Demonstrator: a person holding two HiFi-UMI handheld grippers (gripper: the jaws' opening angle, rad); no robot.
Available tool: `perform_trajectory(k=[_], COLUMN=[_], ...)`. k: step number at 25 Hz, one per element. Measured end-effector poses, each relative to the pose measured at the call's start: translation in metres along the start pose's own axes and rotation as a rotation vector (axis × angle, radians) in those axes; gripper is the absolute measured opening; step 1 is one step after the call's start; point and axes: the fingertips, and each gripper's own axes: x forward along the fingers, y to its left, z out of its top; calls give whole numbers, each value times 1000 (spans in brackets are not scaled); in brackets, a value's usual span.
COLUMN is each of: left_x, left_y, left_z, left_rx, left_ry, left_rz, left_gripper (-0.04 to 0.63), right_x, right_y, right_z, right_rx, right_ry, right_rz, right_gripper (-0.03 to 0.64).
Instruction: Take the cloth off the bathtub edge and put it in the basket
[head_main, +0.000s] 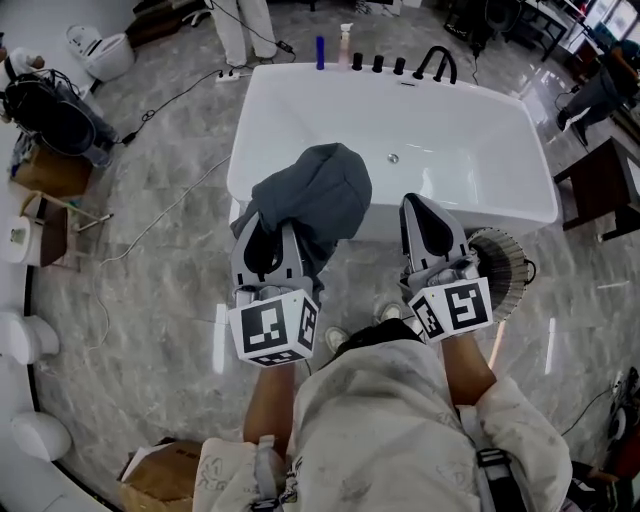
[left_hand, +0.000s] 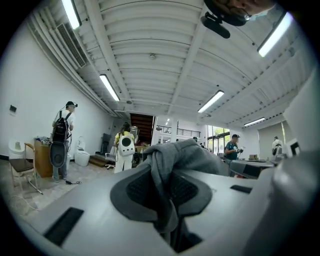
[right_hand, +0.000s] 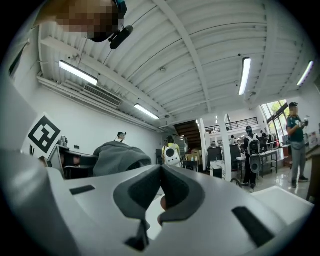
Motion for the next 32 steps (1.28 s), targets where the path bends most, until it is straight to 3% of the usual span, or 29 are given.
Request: perform_trajectory(k=[7, 12, 32], left_x=[17, 25, 45], left_y=[-54, -114, -411], left_z=[16, 4, -16], left_rx=[26, 34, 77], left_ry=[-28, -15, -5], left_rz=[-94, -164, -501], left_gripper=[63, 63, 63], right_x=[-38, -86, -327], right_y=[-52, -109, -329], right_z=[20, 19, 13], right_rx=[-5, -4, 50], right_ry=[-43, -38, -61], right_rz=[-131, -233, -654], right_gripper=[-12, -12, -12])
